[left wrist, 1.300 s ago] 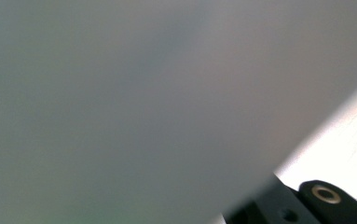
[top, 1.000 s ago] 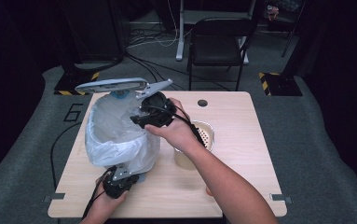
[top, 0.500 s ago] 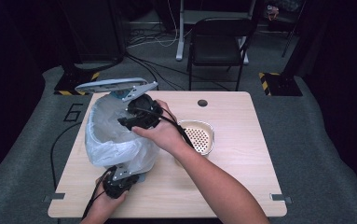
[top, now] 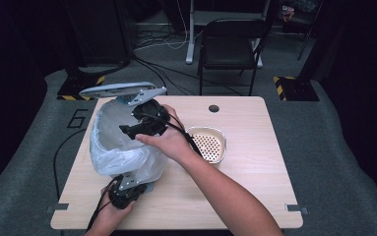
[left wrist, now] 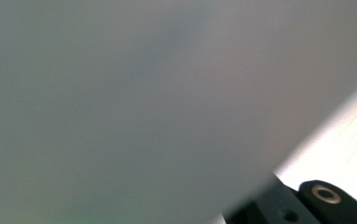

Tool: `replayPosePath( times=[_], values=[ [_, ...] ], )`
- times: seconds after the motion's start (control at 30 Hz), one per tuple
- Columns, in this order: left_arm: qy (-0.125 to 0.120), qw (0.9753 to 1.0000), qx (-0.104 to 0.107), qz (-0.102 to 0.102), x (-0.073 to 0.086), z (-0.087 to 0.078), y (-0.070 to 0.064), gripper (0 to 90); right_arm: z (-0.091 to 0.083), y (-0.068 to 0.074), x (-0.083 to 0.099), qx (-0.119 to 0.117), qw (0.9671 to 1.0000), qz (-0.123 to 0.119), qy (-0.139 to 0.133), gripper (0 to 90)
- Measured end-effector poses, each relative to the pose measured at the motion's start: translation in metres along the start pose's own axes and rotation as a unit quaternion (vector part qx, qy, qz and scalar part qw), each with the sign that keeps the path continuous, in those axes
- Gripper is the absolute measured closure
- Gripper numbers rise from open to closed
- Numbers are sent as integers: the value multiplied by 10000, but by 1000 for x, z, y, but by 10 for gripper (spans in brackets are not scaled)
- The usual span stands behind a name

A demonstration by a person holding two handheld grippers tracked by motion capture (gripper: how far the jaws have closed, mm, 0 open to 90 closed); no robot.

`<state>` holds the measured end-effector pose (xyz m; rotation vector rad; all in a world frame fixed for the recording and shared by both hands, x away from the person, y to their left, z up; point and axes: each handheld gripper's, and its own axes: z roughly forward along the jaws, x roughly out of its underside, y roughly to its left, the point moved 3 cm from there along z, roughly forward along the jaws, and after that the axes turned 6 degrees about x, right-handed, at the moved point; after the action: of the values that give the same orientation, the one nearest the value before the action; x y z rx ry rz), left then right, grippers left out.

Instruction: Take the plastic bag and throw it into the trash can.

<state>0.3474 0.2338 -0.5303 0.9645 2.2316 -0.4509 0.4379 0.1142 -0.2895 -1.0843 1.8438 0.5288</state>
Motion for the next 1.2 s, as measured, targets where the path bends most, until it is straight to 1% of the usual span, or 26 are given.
replayPosePath(
  times=[0.07, 0.2, 0.23, 0.27, 0.33, 0.37, 0.4, 0.43, 0.47, 0.5, 0.6, 0.63, 0.67, 0.7, 0.87, 0.9, 0.93, 0.97, 1.03, 1.07, 1.1, 1.13, 1.17, 1.2],
  values=[
    [1, 10000, -2, 0, 0, 0, 0, 900, -3, 2, 0, 6, 10000, -14, -14, 384],
    [-3, 10000, -4, -13, 0, 0, 0, 900, -13, 3, 0, 50, 9999, -90, -75, 399],
    [-50, 10000, -10, -73, 0, 1, -1, 900, -16, 3, 1, 48, 9999, -103, -71, 403],
    [-37, 10000, -17, -61, 0, 0, -1, 900, -19, 3, 2, 55, 9999, -105, -54, 404],
    [-4, 10000, -7, -23, 0, 0, 0, 900, -27, 2, 4, 107, 9998, -132, -59, 410],
    [-51, 10000, -12, -77, 0, 1, -1, 900, -30, 1, 6, 125, 9998, -144, -58, 410],
    [-7, 10000, -10, -23, 0, 0, 0, 900, -34, -1, 8, 137, 9998, -113, -50, 411],
    [-14, 10000, -11, -33, 0, 0, 0, 900, -37, -2, 9, 141, 9998, -103, -53, 411],
    [-36, 10000, -16, -63, 0, 0, -1, 900, -42, -5, 11, 168, 9998, -89, -64, 411],
    [-9, 10000, -11, -30, 0, 0, 0, 900, -45, -7, 13, 202, 9998, -55, -74, 414],
    [-7, 10000, -10, -26, 0, 0, 0, 900, -58, -15, 19, 360, 9993, -49, -115, 422],
    [-71, 10000, -3, -45, 0, 1, 0, 900, -62, -18, 21, 425, 9990, -42, -123, 426],
    [-48, 10000, 5, 28, 0, 0, 1, 900, -66, -22, 23, 476, 9988, -38, -128, 428],
    [-161, 9999, 24, 4, -1, 2, 0, 900, -69, -25, 26, 523, 9985, -17, -131, 433],
    [-183, 9998, 31, -11, -1, 2, -1, 900, -85, -43, 44, 799, 9967, 124, -71, 440],
    [-47, 9999, 1, 119, -1, 0, 2, 900, -87, -48, 50, 904, 9958, 162, -28, 434],
    [-164, 9999, 26, 0, -1, 2, 0, 900, -89, -51, 53, 972, 9951, 167, -13, 434],
    [-163, 9999, 25, -1, -1, 2, 0, 900, -91, -56, 59, 1053, 9943, 176, 15, 451],
    [-162, 9999, 24, -2, -1, 2, 0, 900, -94, -62, 67, 1097, 9938, 199, 23, 483],
    [-105, 9999, 4, 58, -1, 1, 1, 900, -96, -65, 71, 1160, 9930, 222, 13, 491],
    [-264, 9996, 56, -117, -2, 3, -2, 900, -97, -69, 76, 1225, 9922, 215, 38, 499],
    [-253, 9996, 60, -100, -2, 3, -2, 900, -98, -71, 80, 1317, 9910, 251, 40, 509],
    [-245, 9996, 60, -88, -2, 3, -2, 900, -100, -75, 85, 1350, 9906, 228, 46, 517],
    [-247, 9996, 60, -92, -2, 3, -2, 900, -101, -80, 91, 1409, 9896, 288, 59, 525]
  ],
)
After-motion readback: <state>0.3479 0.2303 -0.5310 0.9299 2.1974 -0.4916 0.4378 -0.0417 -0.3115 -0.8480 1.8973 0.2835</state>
